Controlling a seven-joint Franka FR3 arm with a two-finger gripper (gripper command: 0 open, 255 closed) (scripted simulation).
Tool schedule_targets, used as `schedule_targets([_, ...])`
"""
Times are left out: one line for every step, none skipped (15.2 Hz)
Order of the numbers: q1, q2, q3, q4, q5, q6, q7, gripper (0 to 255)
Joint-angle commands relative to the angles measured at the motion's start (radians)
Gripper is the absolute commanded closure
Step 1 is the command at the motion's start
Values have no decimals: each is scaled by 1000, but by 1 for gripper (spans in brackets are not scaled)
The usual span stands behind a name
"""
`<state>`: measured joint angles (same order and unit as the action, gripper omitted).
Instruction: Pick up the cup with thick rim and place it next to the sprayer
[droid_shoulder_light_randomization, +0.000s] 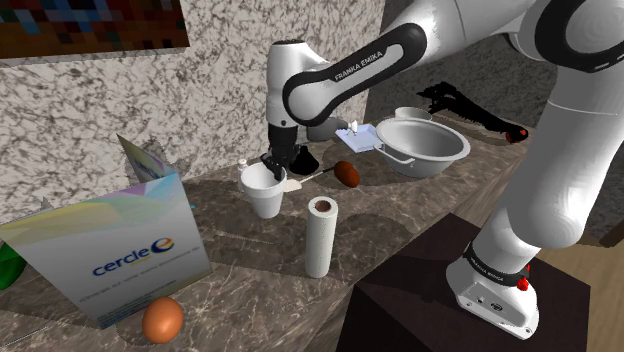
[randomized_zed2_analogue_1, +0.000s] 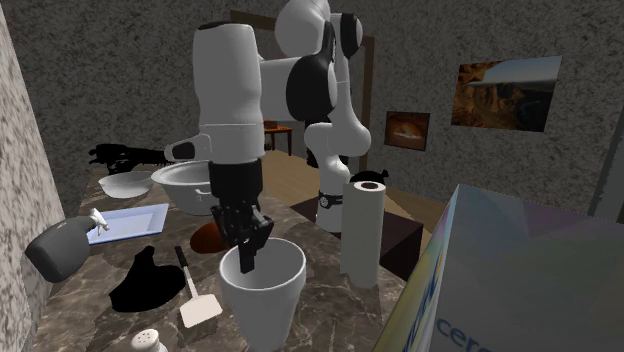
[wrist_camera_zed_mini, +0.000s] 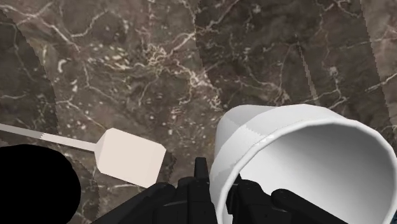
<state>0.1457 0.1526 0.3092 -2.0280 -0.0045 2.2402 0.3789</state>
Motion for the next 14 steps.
schedule_targets([-1, -14, 1, 10, 5, -24, -2, 255])
schedule_targets([-1, -20, 2, 17, 7, -36, -3, 255])
schedule_targets([-2, -26, 2, 23, 9, -48, -4, 255])
schedule_targets([-2, -32, 2, 31, 11, -61, -5, 255])
schedule_targets([-3, -37, 2, 38, 13, -74, -6, 255])
schedule_targets([-3, -42, 3, 46, 15, -86, -7, 255])
schedule_targets([-3, -47, 3, 54, 17, -99, -7, 255])
schedule_targets([-4, -52, 3, 62, 18, -111, -8, 255])
schedule_targets([-4, -57, 3, 70, 20, -124, -9, 255])
schedule_targets([-4, -61, 3, 78, 21, -137, -9, 255])
schedule_targets([-5, -65, 3, 87, 23, -150, -10, 255])
schedule_targets([-5, -69, 3, 96, 24, -162, -10, 255])
schedule_targets([-5, -73, 3, 105, 25, -175, -11, 255])
schedule_targets([-5, -77, 3, 115, 26, -188, -11, 255])
